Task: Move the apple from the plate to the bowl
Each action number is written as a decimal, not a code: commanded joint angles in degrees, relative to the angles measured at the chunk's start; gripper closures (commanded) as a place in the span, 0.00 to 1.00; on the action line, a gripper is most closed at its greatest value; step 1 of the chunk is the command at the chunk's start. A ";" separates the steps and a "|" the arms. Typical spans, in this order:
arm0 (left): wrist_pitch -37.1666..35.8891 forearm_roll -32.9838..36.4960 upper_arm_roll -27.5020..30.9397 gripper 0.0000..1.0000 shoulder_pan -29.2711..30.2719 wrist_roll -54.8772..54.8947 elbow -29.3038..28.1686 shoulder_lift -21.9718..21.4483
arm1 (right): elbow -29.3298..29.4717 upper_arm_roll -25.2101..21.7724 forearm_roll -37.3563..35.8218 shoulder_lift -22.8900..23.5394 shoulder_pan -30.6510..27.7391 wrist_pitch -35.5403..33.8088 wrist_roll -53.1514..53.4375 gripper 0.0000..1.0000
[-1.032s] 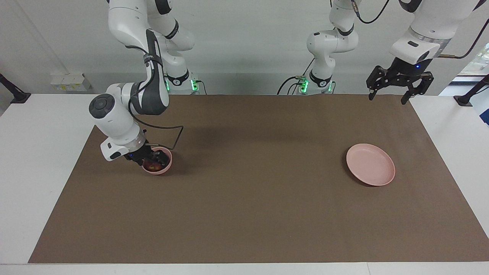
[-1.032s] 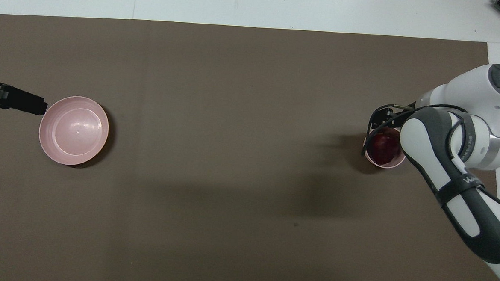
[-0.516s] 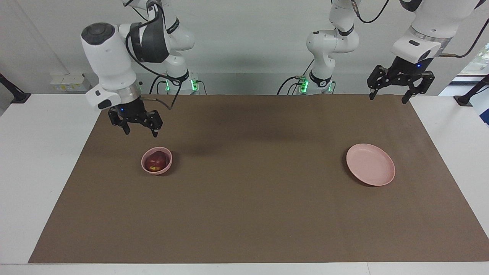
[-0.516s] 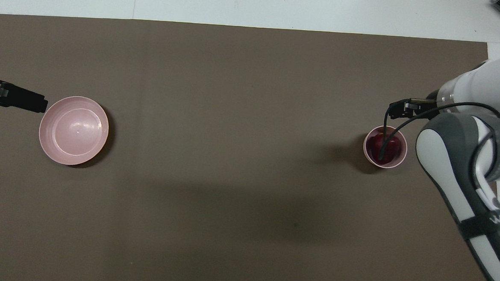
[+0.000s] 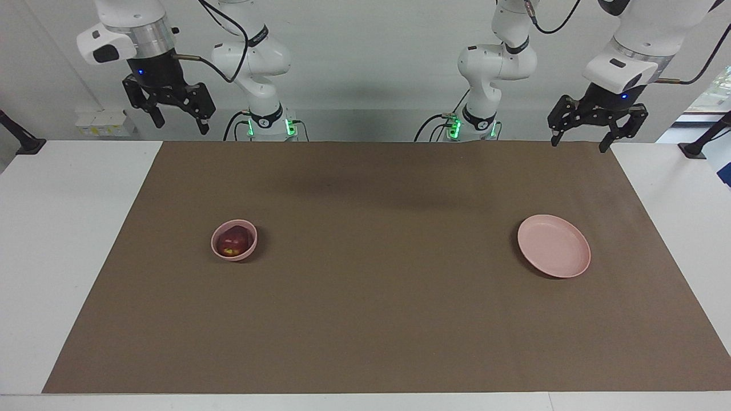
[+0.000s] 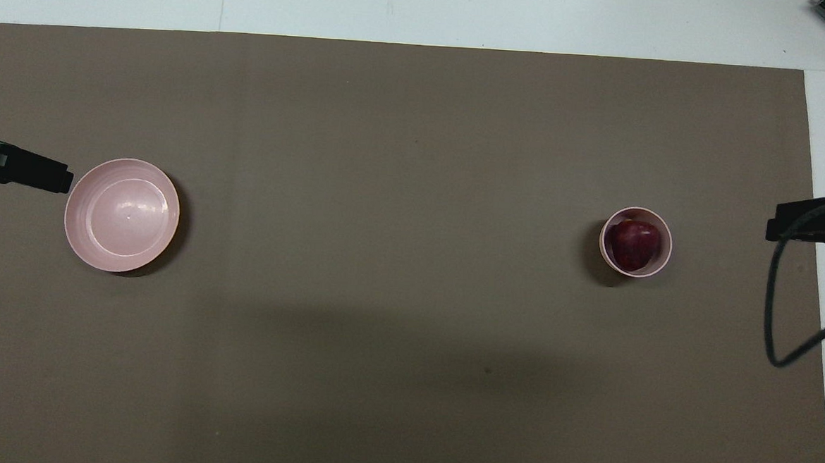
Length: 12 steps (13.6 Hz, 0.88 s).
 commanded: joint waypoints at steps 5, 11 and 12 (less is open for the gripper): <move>-0.06 -0.27 0.64 0.00 1.61 0.56 -0.71 -1.37 | -5.84 -0.39 4.35 -2.38 -1.13 0.10 -1.95 0.00; -0.77 -0.27 0.38 0.00 2.76 0.29 -0.79 -2.07 | -6.28 -0.48 3.22 -2.12 -1.13 0.28 -6.17 0.00; -0.94 -0.19 0.29 0.00 2.67 0.29 -0.79 -2.16 | -6.28 -0.48 3.14 -2.03 -1.13 0.36 -5.99 0.00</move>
